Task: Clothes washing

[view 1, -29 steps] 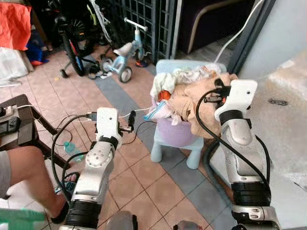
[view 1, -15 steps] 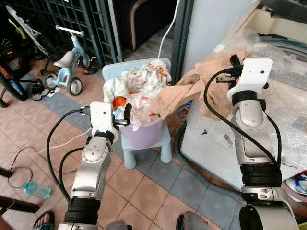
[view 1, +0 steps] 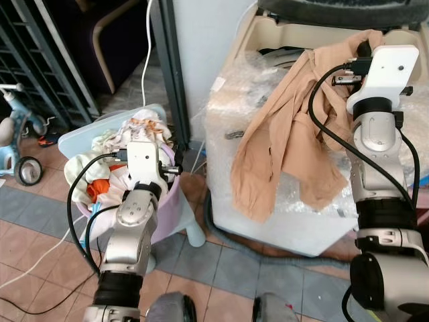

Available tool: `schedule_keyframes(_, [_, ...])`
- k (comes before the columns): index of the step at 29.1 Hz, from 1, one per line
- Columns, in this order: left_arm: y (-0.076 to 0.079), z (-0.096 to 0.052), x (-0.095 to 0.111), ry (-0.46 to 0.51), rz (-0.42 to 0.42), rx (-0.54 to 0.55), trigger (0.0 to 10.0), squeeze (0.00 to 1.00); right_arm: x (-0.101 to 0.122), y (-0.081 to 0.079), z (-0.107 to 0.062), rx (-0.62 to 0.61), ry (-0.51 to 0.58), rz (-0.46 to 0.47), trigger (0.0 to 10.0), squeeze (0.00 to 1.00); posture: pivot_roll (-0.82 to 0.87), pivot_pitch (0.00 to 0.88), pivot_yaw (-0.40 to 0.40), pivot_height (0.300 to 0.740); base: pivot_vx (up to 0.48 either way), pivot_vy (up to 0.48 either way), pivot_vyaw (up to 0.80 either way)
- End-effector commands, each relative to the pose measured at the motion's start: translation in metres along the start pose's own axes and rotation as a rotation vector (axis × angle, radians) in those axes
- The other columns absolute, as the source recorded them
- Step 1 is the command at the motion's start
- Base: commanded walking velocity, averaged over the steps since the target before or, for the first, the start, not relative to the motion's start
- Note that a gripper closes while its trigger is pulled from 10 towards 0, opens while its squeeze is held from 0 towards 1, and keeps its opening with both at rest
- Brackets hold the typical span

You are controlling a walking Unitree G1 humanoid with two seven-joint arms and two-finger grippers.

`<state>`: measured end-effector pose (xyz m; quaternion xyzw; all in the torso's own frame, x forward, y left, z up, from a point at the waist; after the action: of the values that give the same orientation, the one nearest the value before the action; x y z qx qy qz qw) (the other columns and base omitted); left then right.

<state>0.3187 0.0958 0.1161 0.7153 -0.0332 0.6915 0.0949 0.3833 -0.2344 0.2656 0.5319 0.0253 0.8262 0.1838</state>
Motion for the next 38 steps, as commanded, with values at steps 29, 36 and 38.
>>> schedule_keyframes(29, [-0.007,-0.008,-0.010,-0.022,0.004,0.029,10.0,0.00,0.062,-0.067,0.021,0.318,0.301,0.034,10.0,0.00,-0.03,0.084,0.039,0.740,0.278,0.000,-0.28])
schedule_keyframes(36, [-0.007,-0.009,-0.011,-0.026,0.005,0.035,10.0,0.00,0.066,-0.073,0.017,0.338,0.314,0.066,10.0,0.00,-0.03,0.082,0.039,0.740,0.436,0.000,0.46])
schedule_keyframes(38, [-0.007,-0.009,-0.011,-0.029,0.002,0.038,10.0,0.00,0.067,-0.074,0.017,0.343,0.317,0.069,10.0,0.00,-0.03,0.083,0.040,0.740,0.428,0.000,0.45])
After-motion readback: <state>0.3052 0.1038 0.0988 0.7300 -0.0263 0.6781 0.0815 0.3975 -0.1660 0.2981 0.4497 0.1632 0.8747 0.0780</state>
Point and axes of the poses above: a point about 5 cm out from each wrist's last joint towards the gripper, its own z axis pointing out of the wrist towards the gripper, its own x axis along the axis of the wrist's last joint, y = z × x, the point moved 2 cm from there along z, pointing out of the wrist towards the gripper
